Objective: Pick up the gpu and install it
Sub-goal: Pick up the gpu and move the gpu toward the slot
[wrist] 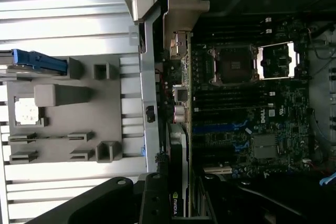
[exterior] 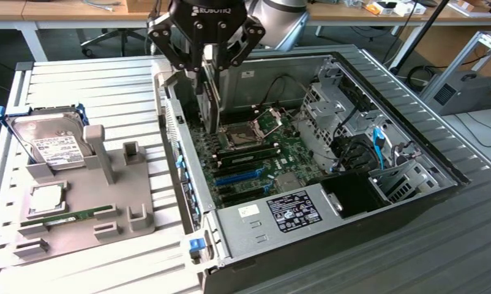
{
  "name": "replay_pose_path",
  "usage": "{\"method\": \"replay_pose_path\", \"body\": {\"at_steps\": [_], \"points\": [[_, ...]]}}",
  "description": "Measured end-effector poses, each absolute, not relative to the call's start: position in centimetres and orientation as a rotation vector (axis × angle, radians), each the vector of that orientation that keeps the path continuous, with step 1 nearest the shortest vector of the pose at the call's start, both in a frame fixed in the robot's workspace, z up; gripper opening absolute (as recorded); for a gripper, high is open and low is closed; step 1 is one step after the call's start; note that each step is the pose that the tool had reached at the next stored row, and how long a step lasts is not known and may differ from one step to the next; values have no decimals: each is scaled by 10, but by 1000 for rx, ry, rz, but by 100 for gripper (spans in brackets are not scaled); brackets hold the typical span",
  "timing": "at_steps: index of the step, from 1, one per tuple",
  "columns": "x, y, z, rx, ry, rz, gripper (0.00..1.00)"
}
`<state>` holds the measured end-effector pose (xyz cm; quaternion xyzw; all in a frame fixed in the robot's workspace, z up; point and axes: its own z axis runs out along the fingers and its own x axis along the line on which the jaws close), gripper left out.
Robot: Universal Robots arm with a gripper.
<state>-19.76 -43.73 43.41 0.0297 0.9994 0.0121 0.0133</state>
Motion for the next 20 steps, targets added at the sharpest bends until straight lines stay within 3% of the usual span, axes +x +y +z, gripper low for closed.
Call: {"method": "replay_pose_path", "body": {"at_steps": [20], "points": [[-95,-437,434,86,3113,38,27]]}}
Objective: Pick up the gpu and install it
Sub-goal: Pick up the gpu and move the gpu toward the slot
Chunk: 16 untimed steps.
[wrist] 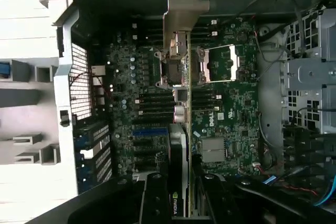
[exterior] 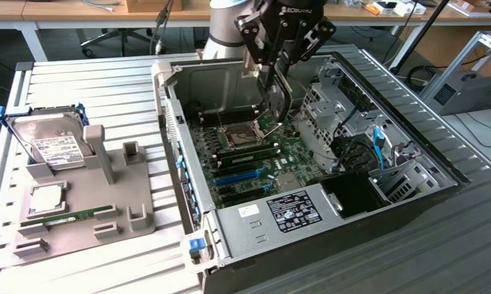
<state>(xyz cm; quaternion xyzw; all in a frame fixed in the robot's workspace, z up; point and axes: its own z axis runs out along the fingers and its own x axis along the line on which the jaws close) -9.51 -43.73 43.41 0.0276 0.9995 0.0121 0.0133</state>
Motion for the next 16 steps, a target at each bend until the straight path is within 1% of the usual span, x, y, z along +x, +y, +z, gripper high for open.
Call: {"method": "replay_pose_path", "body": {"at_steps": [5,16], "points": [[-64,-437,434,74,3114,38,27],[-25,-437,434,38,3115,38,27]]}}
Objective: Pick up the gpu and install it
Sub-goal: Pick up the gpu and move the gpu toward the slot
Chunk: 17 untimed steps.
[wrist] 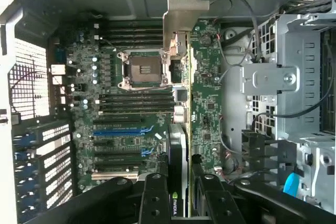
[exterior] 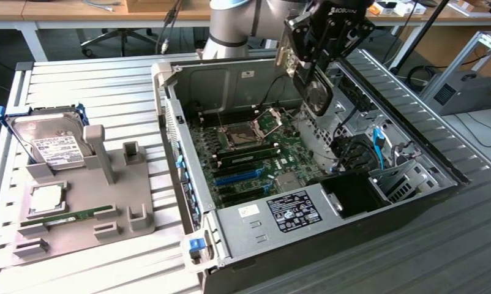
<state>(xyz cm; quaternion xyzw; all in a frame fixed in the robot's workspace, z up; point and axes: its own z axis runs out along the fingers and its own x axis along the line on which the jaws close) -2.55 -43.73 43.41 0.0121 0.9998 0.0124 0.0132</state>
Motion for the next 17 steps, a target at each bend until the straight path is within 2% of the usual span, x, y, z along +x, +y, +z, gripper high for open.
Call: {"method": "replay_pose_path", "body": {"at_steps": [17], "points": [[4,-437,432,3,3115,39,27]]}}
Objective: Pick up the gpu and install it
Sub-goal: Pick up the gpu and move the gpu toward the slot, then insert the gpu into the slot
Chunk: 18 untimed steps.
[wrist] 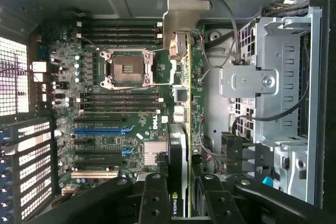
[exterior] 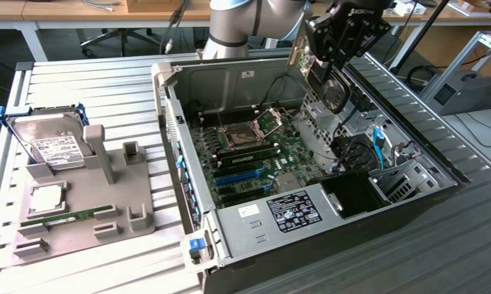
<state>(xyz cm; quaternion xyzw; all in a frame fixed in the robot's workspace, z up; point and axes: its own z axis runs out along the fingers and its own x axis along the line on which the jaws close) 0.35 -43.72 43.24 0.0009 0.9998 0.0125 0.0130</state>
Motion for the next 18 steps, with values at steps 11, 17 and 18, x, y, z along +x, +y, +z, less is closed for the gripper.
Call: {"method": "replay_pose_path", "body": {"at_steps": [11,17,18], "points": [[3,-437,410,3,3115,40,27],[3,-437,410,3,3115,41,27],[4,-437,410,3,3115,40,27]]}}
